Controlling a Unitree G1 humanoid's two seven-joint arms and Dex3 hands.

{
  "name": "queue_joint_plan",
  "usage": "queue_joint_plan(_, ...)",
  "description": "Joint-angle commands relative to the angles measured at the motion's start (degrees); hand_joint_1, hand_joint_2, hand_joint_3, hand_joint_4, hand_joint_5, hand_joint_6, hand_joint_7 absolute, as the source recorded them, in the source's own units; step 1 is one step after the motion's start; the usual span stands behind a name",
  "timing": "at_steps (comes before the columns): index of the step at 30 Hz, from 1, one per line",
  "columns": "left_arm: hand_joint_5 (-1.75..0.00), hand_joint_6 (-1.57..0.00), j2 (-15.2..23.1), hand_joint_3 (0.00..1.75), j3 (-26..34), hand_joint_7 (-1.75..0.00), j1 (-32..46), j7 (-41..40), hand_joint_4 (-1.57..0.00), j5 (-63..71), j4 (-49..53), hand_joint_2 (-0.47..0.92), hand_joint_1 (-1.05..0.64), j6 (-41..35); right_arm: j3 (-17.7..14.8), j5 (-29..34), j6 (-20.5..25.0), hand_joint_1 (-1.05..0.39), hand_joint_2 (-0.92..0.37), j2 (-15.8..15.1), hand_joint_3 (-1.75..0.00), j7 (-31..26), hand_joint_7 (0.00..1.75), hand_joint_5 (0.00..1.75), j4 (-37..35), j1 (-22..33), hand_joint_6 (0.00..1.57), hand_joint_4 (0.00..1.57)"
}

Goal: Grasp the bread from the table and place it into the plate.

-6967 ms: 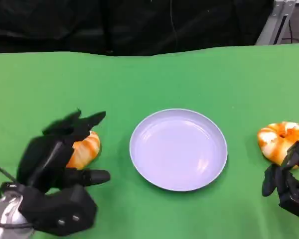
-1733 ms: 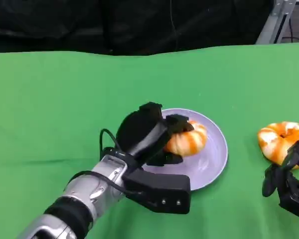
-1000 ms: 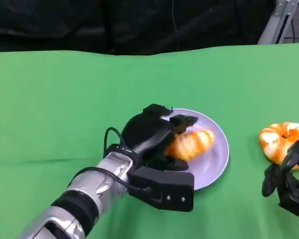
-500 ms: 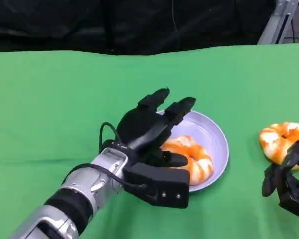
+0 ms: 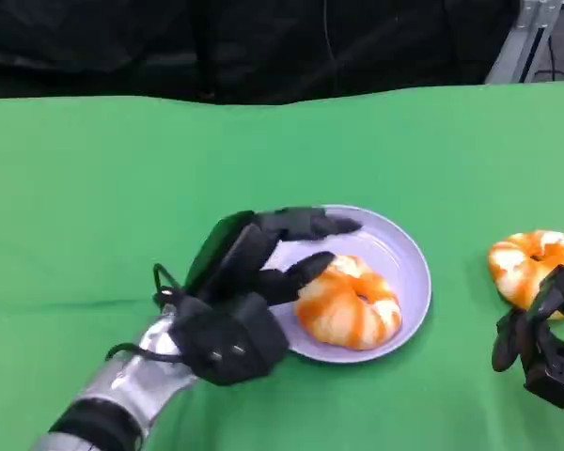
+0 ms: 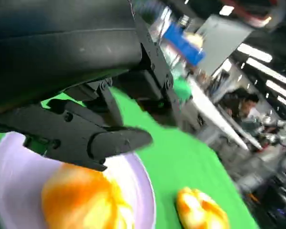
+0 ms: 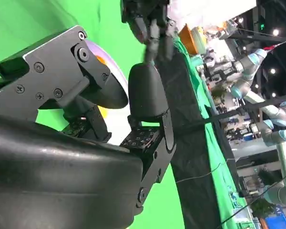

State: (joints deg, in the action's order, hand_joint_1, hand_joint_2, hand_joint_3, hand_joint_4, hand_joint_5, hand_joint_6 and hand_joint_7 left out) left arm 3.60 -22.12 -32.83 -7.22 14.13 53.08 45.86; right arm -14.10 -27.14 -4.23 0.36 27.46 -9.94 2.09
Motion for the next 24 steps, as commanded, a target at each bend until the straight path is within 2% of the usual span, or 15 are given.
queue_joint_plan(1,-1.5,-1.02,1.1,1.35,7.6,-1.17,9.3,30.1,-0.96,-27.7,-13.6,0.5,-0.02,-12.5,-0.5,-0.4,-0.4,-0.05,-0.49,-0.5,-1.35,-0.5,1.67,1.75,0.3,0.0,0.76,0.92)
queue_joint_plan(3,-1.59,-0.97,0.9,1.4,10.5,-1.34,13.1,39.5,-0.94,-38.5,-19.4,0.48,-0.01,-21.4,-0.5,-0.5,-0.3,-0.05,-0.49,-0.6,-1.35,-0.4,1.67,1.75,0.3,-0.1,0.76,0.92)
queue_joint_plan(4,-1.68,-0.95,1.1,1.29,11.8,-1.47,14.8,43.6,-0.92,-42.8,-21.6,0.51,-0.07,-25.4,-0.5,-0.6,-0.3,-0.06,-0.49,-0.6,-1.35,-0.4,1.67,1.75,0.3,-0.1,0.75,0.92)
queue_joint_plan(6,-1.73,-0.92,1.6,1.2,13.6,-1.57,16.9,48.3,-0.92,-47.7,-24.7,0.55,-0.1,-31.2,-0.5,-0.7,-0.3,-0.06,-0.49,-0.6,-1.34,-0.3,1.67,1.75,0.3,-0.1,0.75,0.91)
queue_joint_plan(8,-1.74,-0.91,1.6,1.17,14.8,-1.61,17.7,50.1,-0.92,-48.8,-26.5,0.56,-0.11,-34.3,-0.5,-0.8,-0.3,-0.06,-0.5,-0.6,-1.34,-0.3,1.67,1.75,0.3,-0.1,0.75,0.91)
queue_joint_plan(11,-1.75,-0.89,5.9,1.1,19.3,-1.61,22.9,57.5,-0.89,-56.6,-30.0,0.56,-0.14,-49.3,-0.6,-0.5,0.0,-0.06,-0.51,-0.8,-1.31,-0.7,1.66,1.75,0.4,-0.2,0.76,0.92)
queue_joint_plan(14,-1.75,-0.88,9.3,1.06,21.8,-1.63,23.2,64.0,-0.85,-58.5,-27.7,0.55,-0.15,-58.5,-0.7,-0.6,0.1,-0.06,-0.52,-1.0,-1.31,-0.4,1.65,1.75,0.1,-0.5,0.76,0.92)
queue_joint_plan(19,-1.75,-0.89,10.1,1.14,23.3,-1.67,19.0,76.4,-0.9,-56.2,-15.8,0.51,-0.2,-64.3,-0.8,-0.6,0.1,-0.05,-0.52,-1.2,-1.31,-0.2,1.66,1.75,0.2,-0.4,0.75,0.92)
queue_joint_plan(22,-1.75,-0.89,9.1,1.03,24.2,-1.72,17.3,78.9,-0.92,-53.1,-9.8,0.55,-0.24,-61.9,-0.8,-0.4,-0.1,-0.05,-0.52,-1.1,-1.31,-0.3,1.67,1.75,0.4,-0.2,0.75,0.92)
queue_joint_plan(24,-1.75,-0.9,8.6,1.0,25.5,-1.69,16.5,79.2,-0.93,-52.1,-7.6,0.55,-0.22,-61.8,-0.8,-0.5,-0.1,-0.05,-0.52,-1.0,-1.32,-0.3,1.67,1.75,0.6,0.0,0.75,0.92)
